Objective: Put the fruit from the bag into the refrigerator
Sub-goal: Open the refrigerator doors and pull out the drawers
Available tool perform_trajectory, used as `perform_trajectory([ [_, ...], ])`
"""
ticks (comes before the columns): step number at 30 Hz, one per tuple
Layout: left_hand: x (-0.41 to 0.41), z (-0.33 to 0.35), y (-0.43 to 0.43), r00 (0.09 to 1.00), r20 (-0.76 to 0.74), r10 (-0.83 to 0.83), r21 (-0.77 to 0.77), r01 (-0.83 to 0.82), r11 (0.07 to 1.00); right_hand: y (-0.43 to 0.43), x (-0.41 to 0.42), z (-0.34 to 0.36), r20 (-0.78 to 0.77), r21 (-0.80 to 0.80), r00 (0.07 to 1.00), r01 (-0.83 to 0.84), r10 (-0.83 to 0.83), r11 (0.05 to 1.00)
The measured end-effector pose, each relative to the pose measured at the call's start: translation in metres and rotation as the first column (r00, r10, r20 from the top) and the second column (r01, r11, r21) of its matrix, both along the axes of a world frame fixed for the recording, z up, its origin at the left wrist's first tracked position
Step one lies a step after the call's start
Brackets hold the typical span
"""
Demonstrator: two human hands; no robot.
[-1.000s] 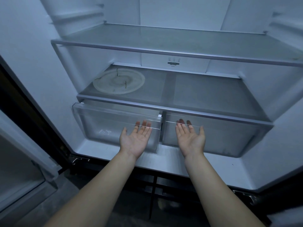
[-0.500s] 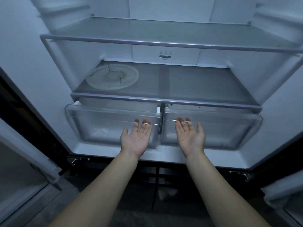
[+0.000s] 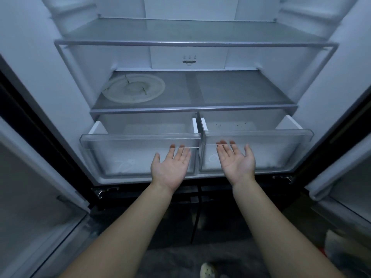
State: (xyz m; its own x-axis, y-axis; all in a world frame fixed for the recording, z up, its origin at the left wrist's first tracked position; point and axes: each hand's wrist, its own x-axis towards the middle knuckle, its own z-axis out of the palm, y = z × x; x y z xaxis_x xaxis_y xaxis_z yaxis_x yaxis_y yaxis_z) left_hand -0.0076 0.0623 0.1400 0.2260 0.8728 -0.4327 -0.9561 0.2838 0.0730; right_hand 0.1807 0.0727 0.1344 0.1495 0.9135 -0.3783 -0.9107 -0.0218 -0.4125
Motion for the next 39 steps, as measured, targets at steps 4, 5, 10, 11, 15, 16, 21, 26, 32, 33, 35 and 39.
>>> perform_trajectory([
  [4, -0.008, 0.005, -0.006, 0.999, -0.021, -0.036, -0.006, 0.036, 0.999, -0.012, -0.005, -0.001, 0.005, 0.001, 1.0, 0.013, -0.013, 1.0],
  [5, -0.009, 0.005, -0.005, 0.999, -0.03, -0.041, -0.01, 0.041, 0.999, -0.016, -0.006, -0.002, 0.007, 0.004, 1.0, 0.013, -0.013, 1.0],
  [10, -0.008, 0.004, -0.011, 0.996, -0.061, -0.059, -0.016, 0.058, 0.998, -0.031, -0.004, -0.007, -0.002, 0.031, 1.0, 0.009, -0.009, 0.999],
  [11, -0.008, 0.002, -0.015, 0.996, -0.071, -0.062, -0.012, 0.061, 0.998, -0.032, -0.003, -0.008, -0.001, 0.032, 1.0, 0.003, -0.003, 0.999],
  [15, -0.008, -0.002, -0.023, 0.995, -0.089, -0.048, -0.013, 0.047, 0.999, -0.034, 0.0, -0.01, 0.001, 0.03, 1.0, -0.028, 0.028, 0.999],
  [16, -0.006, -0.001, -0.024, 0.995, -0.093, -0.038, -0.018, 0.036, 0.999, -0.034, 0.002, -0.009, 0.001, 0.028, 0.999, -0.035, 0.035, 0.999],
  [21, 0.002, -0.003, -0.038, 0.988, -0.149, -0.026, -0.047, 0.019, 0.999, -0.042, 0.009, -0.008, -0.006, 0.011, 0.998, -0.07, 0.07, 0.998],
  [26, 0.006, -0.006, -0.06, 0.986, -0.164, -0.026, -0.042, 0.019, 0.999, -0.048, 0.016, -0.008, 0.008, 0.02, 0.994, -0.112, 0.112, 0.993],
  [32, 0.014, 0.0, -0.065, 0.989, -0.144, 0.019, -0.033, -0.024, 0.999, -0.059, 0.016, -0.01, 0.037, 0.033, 0.986, -0.162, 0.161, 0.986],
  [33, 0.015, 0.0, -0.065, 0.989, -0.143, 0.027, -0.032, -0.031, 0.999, -0.063, 0.018, -0.01, 0.033, 0.04, 0.986, -0.164, 0.163, 0.986],
  [35, 0.018, 0.001, -0.066, 0.989, -0.144, 0.037, -0.025, -0.041, 0.999, -0.066, 0.024, -0.01, 0.013, 0.045, 0.985, -0.174, 0.173, 0.984],
  [39, 0.023, 0.004, -0.067, 0.99, -0.132, 0.048, -0.011, -0.05, 0.999, -0.068, 0.027, -0.005, 0.009, 0.035, 0.981, -0.194, 0.193, 0.98],
])
